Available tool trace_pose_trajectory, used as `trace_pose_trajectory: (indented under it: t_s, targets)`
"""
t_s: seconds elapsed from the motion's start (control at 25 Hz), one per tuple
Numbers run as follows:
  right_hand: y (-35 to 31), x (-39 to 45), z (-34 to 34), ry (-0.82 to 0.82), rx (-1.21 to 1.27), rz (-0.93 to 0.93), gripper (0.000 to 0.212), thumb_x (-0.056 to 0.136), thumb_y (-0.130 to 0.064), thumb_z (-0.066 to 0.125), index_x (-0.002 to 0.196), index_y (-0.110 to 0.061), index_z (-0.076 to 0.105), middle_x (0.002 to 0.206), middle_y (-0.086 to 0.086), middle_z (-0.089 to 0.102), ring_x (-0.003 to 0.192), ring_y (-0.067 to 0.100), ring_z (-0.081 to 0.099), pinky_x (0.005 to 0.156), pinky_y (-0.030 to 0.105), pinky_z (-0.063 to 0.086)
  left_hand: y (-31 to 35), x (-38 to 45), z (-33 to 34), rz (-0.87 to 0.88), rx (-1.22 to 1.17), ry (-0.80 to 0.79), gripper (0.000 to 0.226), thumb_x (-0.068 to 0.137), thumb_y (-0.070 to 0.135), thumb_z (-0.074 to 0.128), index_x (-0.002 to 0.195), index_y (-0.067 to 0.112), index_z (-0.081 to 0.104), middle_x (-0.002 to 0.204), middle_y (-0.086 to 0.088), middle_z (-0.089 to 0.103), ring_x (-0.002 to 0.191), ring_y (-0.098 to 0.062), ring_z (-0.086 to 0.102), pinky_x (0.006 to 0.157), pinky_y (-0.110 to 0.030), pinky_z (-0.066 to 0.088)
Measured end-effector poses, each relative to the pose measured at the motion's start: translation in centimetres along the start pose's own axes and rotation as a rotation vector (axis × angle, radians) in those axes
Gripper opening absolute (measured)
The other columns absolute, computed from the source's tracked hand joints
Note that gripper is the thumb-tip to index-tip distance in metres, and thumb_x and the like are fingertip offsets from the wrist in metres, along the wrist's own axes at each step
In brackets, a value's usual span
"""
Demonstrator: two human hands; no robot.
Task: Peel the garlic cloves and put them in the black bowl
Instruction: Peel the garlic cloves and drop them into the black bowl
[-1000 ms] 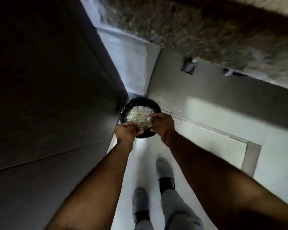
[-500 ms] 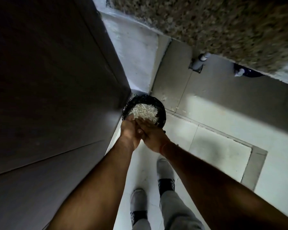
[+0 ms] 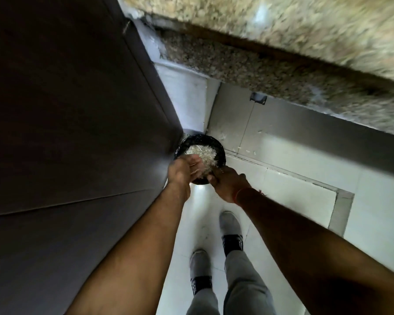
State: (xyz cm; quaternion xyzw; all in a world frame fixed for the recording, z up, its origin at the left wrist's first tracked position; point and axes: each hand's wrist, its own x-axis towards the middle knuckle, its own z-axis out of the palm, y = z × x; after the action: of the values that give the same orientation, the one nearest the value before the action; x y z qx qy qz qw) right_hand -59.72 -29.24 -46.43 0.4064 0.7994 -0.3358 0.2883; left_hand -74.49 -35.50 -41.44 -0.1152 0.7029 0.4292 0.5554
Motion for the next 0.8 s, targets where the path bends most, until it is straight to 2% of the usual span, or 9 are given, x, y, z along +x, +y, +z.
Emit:
trace_pose_trajectory:
  t_s: [0.08, 0.2, 0.28, 0.32, 0.4, 0.48, 0.6, 0.8]
  targets:
    - [-0.6, -4.0, -2.0, 0.120, -0.022, -0.058, 0.058, 0.108, -0.047, 0.032, 0.162, -0.030, 0.019, 0.167, 0.008, 0.022, 0.152, 0.028, 0.022, 0.116, 0.055, 0.030, 0.7, -3.5, -0.2, 0.134, 0.215, -0.042, 0.032, 0.102, 0.013, 0.046, 0.124, -0.003, 0.063, 0.124, -0.016, 0.068, 0.119, -0.034, 0.063, 0.103, -0.042, 0.048]
    - [-1.3, -11.0, -4.9, 0.252, 0.016, -0.072, 0.062, 0.107, -0.042, 0.039, 0.163, -0.025, 0.019, 0.167, 0.008, 0.022, 0.153, 0.027, 0.022, 0.114, 0.049, 0.035, 1.2, -9.5, 0.1, 0.452, 0.837, -0.024, 0.042, 0.093, 0.031, 0.048, 0.116, 0.003, 0.069, 0.119, -0.020, 0.070, 0.115, -0.038, 0.064, 0.100, -0.039, 0.050]
    - [-1.3, -16.8, -7.0, 0.325, 0.046, -0.054, 0.062, 0.107, -0.042, 0.039, 0.163, -0.023, 0.020, 0.167, 0.010, 0.023, 0.153, 0.028, 0.022, 0.113, 0.048, 0.035, 1.8, -15.4, 1.2, 0.608, 1.088, -0.095, 0.035, 0.100, 0.023, 0.052, 0.123, 0.001, 0.067, 0.124, -0.021, 0.068, 0.116, -0.037, 0.061, 0.101, -0.035, 0.045]
    - [-1.1, -19.8, -7.9, 0.362, 0.071, -0.042, 0.062, 0.108, -0.043, 0.038, 0.163, -0.023, 0.020, 0.167, 0.010, 0.023, 0.154, 0.028, 0.021, 0.114, 0.049, 0.034, 2.1, -18.3, 1.9, 0.670, 1.136, -0.130, 0.033, 0.100, 0.021, 0.053, 0.122, 0.001, 0.066, 0.123, -0.021, 0.068, 0.116, -0.037, 0.061, 0.100, -0.035, 0.044]
    - [-0.1, -26.2, -9.5, 0.438, 0.103, 0.011, 0.061, 0.107, -0.044, 0.038, 0.163, -0.024, 0.020, 0.168, 0.009, 0.023, 0.154, 0.028, 0.021, 0.115, 0.050, 0.033, 2.5, -23.7, 3.5, 0.818, 1.235, -0.183, 0.041, 0.097, 0.032, 0.045, 0.120, 0.004, 0.066, 0.120, -0.017, 0.068, 0.115, -0.035, 0.061, 0.101, -0.038, 0.046]
    - [1.0, -32.0, -10.5, 0.496, 0.119, 0.061, 0.061, 0.107, -0.045, 0.038, 0.162, -0.024, 0.021, 0.167, 0.009, 0.024, 0.154, 0.027, 0.022, 0.116, 0.049, 0.032, 2.2, -28.1, 5.1, 0.930, 1.372, -0.235, 0.050, 0.097, 0.037, 0.040, 0.132, 0.007, 0.059, 0.133, -0.016, 0.061, 0.126, -0.035, 0.054, 0.109, -0.042, 0.042]
    - [4.1, -42.4, -11.1, 0.602, 0.149, 0.152, 0.060, 0.106, -0.044, 0.039, 0.161, -0.023, 0.025, 0.166, 0.008, 0.027, 0.153, 0.027, 0.024, 0.117, 0.048, 0.031, 0.1, -36.3, 9.0, 1.069, 1.548, -0.341, 0.050, 0.102, 0.031, 0.045, 0.147, 0.007, 0.047, 0.154, -0.018, 0.045, 0.143, -0.033, 0.038, 0.120, -0.041, 0.030]
    - [11.5, -56.8, -9.2, 0.764, 0.217, 0.380, 0.059, 0.106, -0.041, 0.040, 0.160, -0.023, 0.025, 0.165, 0.007, 0.028, 0.152, 0.025, 0.024, 0.118, 0.046, 0.032, -5.7, -47.2, 18.3, 1.275, 1.667, -0.610, 0.054, 0.104, 0.035, 0.044, 0.152, 0.011, 0.041, 0.161, -0.015, 0.036, 0.149, -0.029, 0.031, 0.122, -0.036, 0.027]
